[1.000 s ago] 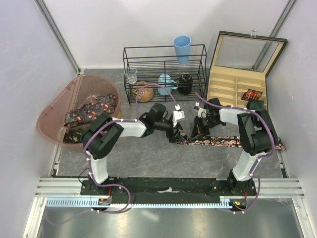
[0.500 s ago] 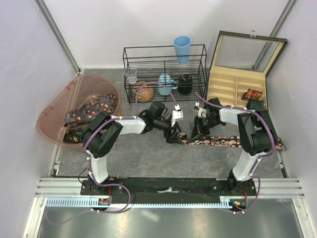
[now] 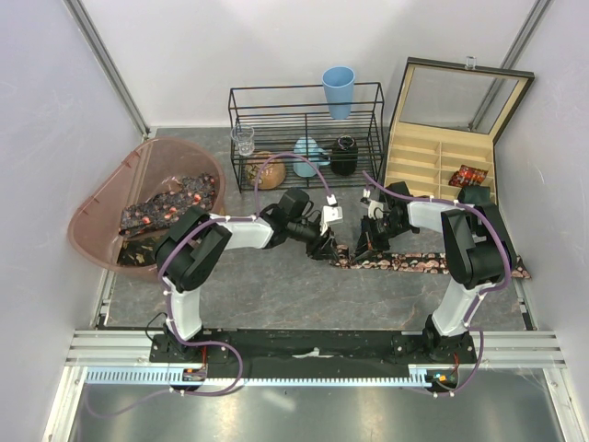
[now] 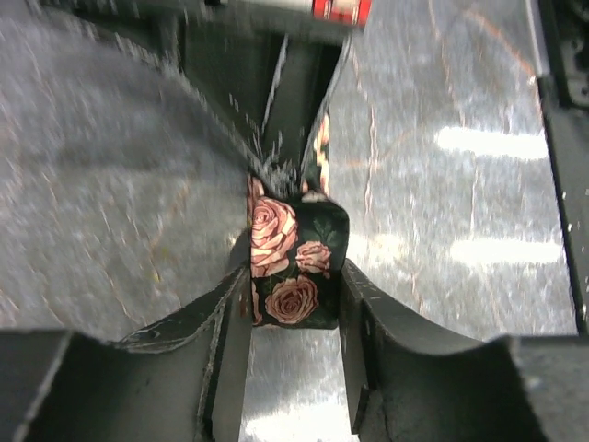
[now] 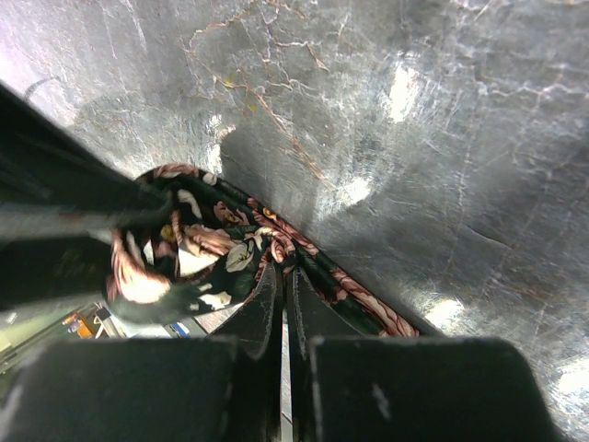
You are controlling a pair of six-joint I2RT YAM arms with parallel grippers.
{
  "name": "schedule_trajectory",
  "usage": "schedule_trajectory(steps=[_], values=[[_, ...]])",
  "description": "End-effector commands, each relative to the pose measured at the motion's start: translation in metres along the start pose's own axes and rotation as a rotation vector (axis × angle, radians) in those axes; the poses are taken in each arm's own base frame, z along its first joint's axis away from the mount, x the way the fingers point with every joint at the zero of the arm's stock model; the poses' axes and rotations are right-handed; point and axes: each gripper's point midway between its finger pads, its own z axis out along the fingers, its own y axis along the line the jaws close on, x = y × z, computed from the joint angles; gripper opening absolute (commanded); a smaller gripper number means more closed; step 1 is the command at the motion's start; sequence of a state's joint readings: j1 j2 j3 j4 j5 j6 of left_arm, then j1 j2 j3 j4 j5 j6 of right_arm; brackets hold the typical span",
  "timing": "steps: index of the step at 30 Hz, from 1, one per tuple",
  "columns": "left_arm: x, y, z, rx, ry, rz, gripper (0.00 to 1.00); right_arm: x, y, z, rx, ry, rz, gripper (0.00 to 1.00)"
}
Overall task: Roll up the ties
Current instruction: Roll the tie at the center of the board.
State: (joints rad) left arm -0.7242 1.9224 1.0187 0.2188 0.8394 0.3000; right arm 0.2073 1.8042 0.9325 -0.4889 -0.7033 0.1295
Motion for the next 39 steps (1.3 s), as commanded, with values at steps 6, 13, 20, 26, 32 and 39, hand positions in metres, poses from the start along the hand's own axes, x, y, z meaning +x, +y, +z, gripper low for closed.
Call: schedule_trajectory(steps=[6,13,20,26,32,39], values=[[-0.061,-0.005,0.02,-0.011,-0.13,0.06,0.45,-0.006,-0.045,0.008,0.192,-0.024,-0.07,0.0],[-0.046,-0.006,0.043,-0.011,-0.105,0.031,0.46,-0.006,-0.045,0.008,0.192,-0.027,-0.067,0.0],[-0.009,0.01,0.051,-0.101,-0.026,0.034,0.47,-0.005,-0.044,0.009,0.189,-0.025,-0.063,0.0],[0.015,0.016,0.049,-0.146,0.044,0.043,0.47,-0.005,-0.043,0.008,0.183,-0.027,-0.057,0.0],[0.034,0.011,0.046,-0.15,0.122,0.054,0.43,-0.005,-0.039,0.006,0.168,-0.03,-0.053,0.0],[0.051,0.006,0.037,-0.144,0.195,0.083,0.32,-0.027,-0.013,-0.02,0.074,-0.074,-0.049,0.17]])
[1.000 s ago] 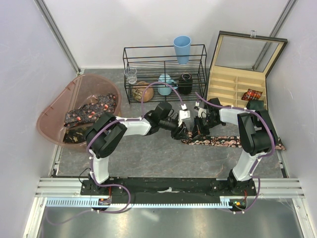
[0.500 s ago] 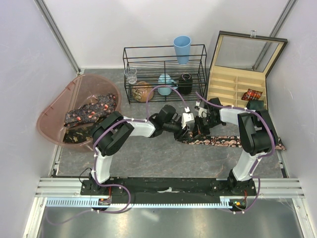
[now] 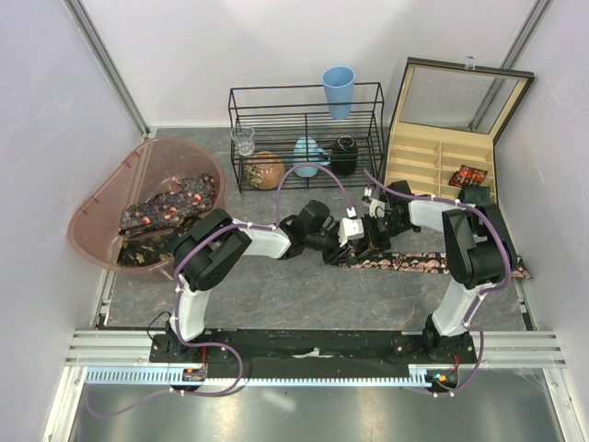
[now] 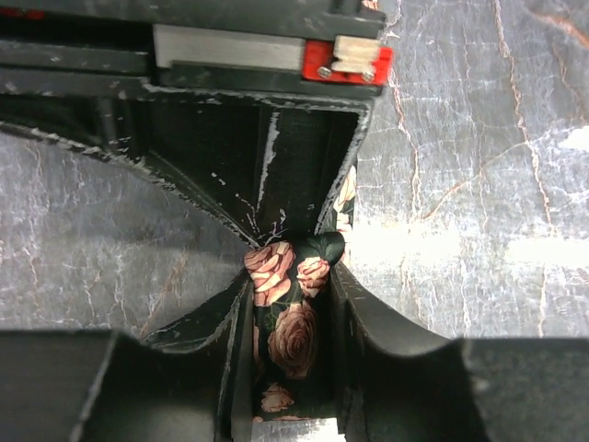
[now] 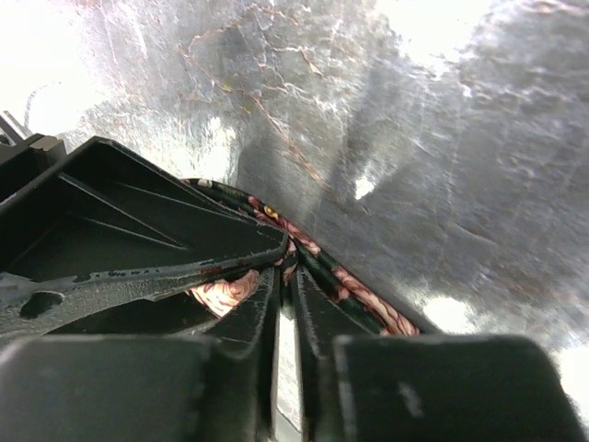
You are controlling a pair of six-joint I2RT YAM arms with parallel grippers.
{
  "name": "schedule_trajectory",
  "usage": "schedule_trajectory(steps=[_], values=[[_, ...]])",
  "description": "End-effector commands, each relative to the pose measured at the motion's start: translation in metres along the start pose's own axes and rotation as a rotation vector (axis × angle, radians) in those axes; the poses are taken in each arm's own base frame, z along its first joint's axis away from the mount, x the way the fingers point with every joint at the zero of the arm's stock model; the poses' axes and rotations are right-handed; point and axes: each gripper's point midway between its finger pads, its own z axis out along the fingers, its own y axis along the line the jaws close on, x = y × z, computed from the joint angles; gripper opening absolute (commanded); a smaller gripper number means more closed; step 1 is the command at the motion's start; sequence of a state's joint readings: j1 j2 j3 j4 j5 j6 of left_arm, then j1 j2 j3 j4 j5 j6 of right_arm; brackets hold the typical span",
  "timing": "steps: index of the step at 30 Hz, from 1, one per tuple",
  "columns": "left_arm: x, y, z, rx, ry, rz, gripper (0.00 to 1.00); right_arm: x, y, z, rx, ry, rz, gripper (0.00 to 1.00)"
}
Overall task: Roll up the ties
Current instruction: Roll the tie at the center of the board.
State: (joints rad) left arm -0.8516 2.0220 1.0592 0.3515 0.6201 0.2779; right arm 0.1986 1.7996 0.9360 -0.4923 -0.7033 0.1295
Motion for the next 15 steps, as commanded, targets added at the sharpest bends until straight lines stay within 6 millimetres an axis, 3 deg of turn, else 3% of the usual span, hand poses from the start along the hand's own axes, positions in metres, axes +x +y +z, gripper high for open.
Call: schedule_trajectory(steps=[1,7,15], values=[[0.049,-0.003,-0.011,-0.028,0.173,0.005,0.32,-0.028,-0.011,-0.024,0.059,-0.078,-0.05,0.23],[0.054,-0.005,-0.011,-0.019,0.192,0.008,0.3,-0.034,0.009,-0.048,-0.051,-0.089,-0.045,0.38],[0.057,-0.005,-0.01,-0.019,0.201,0.012,0.29,-0.019,0.017,-0.033,-0.127,-0.052,-0.028,0.47]])
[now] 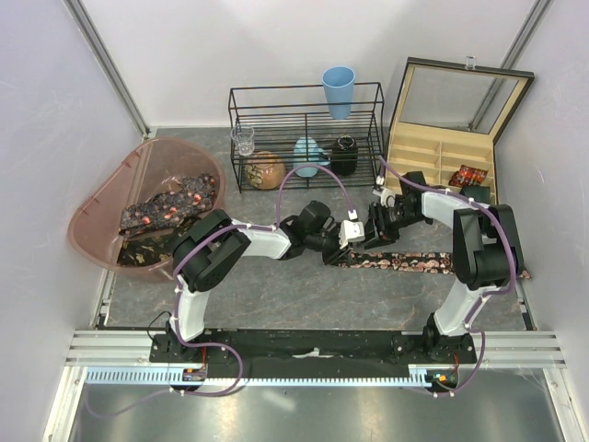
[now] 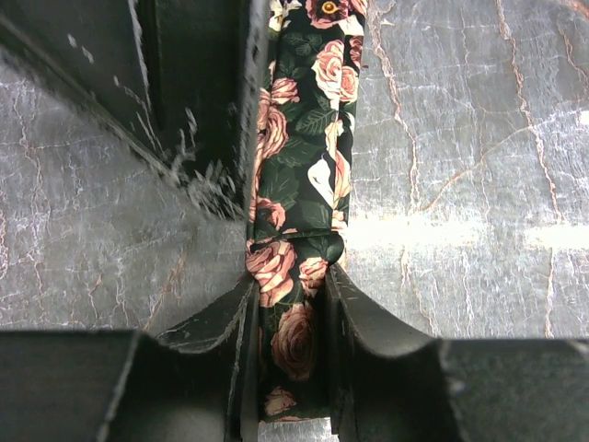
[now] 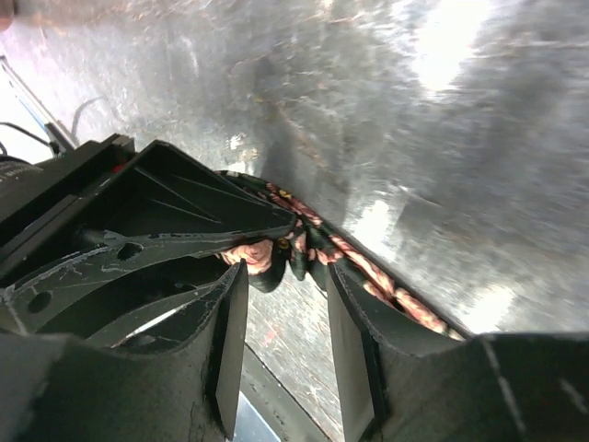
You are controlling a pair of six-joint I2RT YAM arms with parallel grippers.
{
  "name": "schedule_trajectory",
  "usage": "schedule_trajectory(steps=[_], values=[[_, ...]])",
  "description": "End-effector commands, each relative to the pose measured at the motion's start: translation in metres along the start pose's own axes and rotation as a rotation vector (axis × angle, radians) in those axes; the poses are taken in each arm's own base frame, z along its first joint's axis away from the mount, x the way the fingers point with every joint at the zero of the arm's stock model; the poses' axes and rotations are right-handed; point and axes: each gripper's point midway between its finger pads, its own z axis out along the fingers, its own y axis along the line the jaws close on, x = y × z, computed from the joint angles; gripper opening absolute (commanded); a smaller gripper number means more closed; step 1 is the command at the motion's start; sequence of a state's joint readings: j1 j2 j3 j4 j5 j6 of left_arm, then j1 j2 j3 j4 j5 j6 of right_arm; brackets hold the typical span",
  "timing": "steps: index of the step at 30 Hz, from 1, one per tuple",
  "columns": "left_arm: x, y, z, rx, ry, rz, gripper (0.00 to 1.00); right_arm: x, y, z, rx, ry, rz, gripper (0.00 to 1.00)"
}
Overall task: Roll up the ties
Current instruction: Roll the tie at the center of the board.
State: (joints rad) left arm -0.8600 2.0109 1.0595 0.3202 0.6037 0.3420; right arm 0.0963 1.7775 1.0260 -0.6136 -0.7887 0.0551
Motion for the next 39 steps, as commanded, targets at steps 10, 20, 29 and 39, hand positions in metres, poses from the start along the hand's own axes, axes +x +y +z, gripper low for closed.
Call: schedule_trajectory(steps=[10,20,29,39], values=[[0.054,-0.006,-0.006,-0.006,0.178,-0.041,0.29,0.012,0.019,0.022,-0.081,0.027,-0.043,0.45],[0.053,-0.005,-0.004,-0.005,0.181,-0.043,0.29,0.018,0.029,0.018,-0.106,0.045,-0.05,0.42],[0.051,-0.005,-0.002,-0.005,0.179,-0.04,0.29,0.019,0.034,0.017,-0.142,0.056,-0.046,0.36],[0.053,-0.005,-0.004,-0.009,0.186,-0.047,0.28,0.024,-0.004,0.01,0.053,0.076,-0.043,0.0]])
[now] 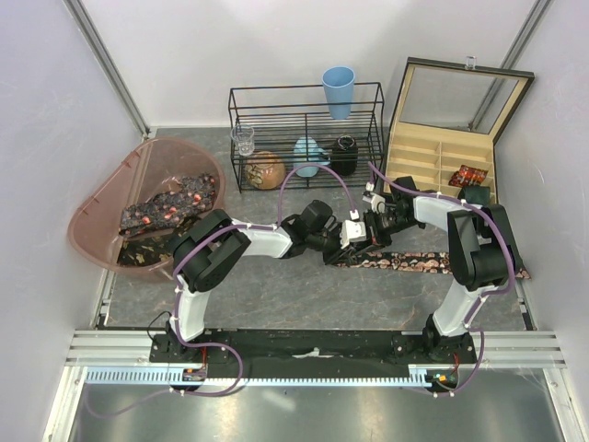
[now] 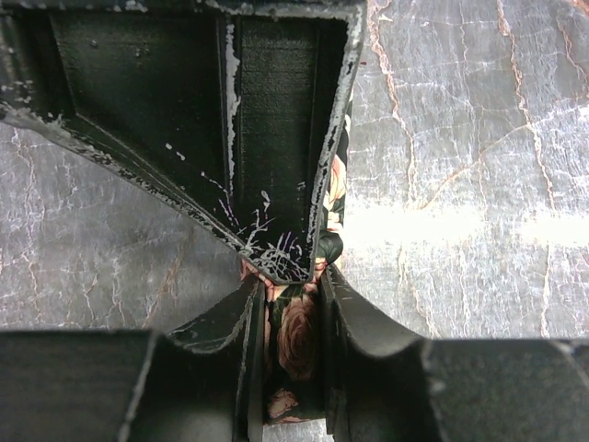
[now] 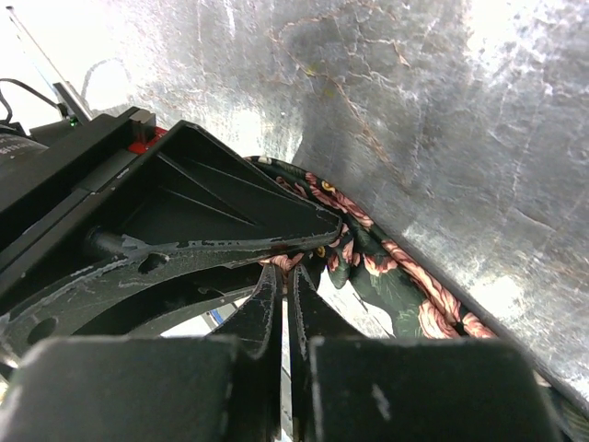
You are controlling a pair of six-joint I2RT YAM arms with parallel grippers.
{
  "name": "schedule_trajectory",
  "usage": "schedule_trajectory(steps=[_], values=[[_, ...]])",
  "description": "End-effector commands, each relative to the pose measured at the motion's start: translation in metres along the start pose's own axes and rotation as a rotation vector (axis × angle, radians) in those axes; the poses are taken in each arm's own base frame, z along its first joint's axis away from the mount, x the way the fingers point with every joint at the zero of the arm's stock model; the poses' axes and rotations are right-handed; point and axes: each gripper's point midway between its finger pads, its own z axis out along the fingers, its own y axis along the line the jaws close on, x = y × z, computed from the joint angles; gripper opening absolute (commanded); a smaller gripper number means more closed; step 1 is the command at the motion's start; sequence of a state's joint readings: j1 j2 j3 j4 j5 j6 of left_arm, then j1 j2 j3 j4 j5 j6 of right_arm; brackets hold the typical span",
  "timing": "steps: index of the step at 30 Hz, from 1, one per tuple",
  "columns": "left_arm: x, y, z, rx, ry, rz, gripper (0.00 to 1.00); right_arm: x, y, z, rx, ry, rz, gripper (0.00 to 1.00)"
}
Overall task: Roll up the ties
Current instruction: Roll the tie at the center of the board.
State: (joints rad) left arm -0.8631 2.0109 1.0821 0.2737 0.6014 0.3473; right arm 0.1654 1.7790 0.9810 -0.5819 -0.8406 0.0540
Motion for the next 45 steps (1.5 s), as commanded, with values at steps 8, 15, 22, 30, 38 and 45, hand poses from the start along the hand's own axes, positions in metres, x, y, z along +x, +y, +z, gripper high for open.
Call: schedule_trajectory(steps=[8,15,22,30,38,45], values=[[0.054,-0.004,-0.003,-0.016,0.171,-0.042,0.29,0.003,-0.053,-0.009,0.264,-0.001,-0.024,0.0],[0.054,-0.003,-0.003,-0.016,0.173,-0.043,0.33,-0.002,-0.077,-0.008,0.377,-0.023,0.001,0.0],[0.051,-0.006,-0.002,0.005,0.17,-0.05,0.4,-0.005,-0.09,-0.006,0.442,-0.029,0.003,0.0],[0.041,-0.004,-0.004,0.008,0.135,-0.08,0.49,0.002,-0.095,-0.008,0.532,0.037,0.009,0.0],[-0.025,0.006,-0.034,-0.029,-0.121,-0.099,0.68,0.005,-0.092,-0.004,0.577,0.044,-0.006,0.0],[-0.029,0.004,-0.06,-0.086,-0.245,-0.124,0.75,-0.011,-0.072,0.025,0.481,-0.01,-0.099,0.0]])
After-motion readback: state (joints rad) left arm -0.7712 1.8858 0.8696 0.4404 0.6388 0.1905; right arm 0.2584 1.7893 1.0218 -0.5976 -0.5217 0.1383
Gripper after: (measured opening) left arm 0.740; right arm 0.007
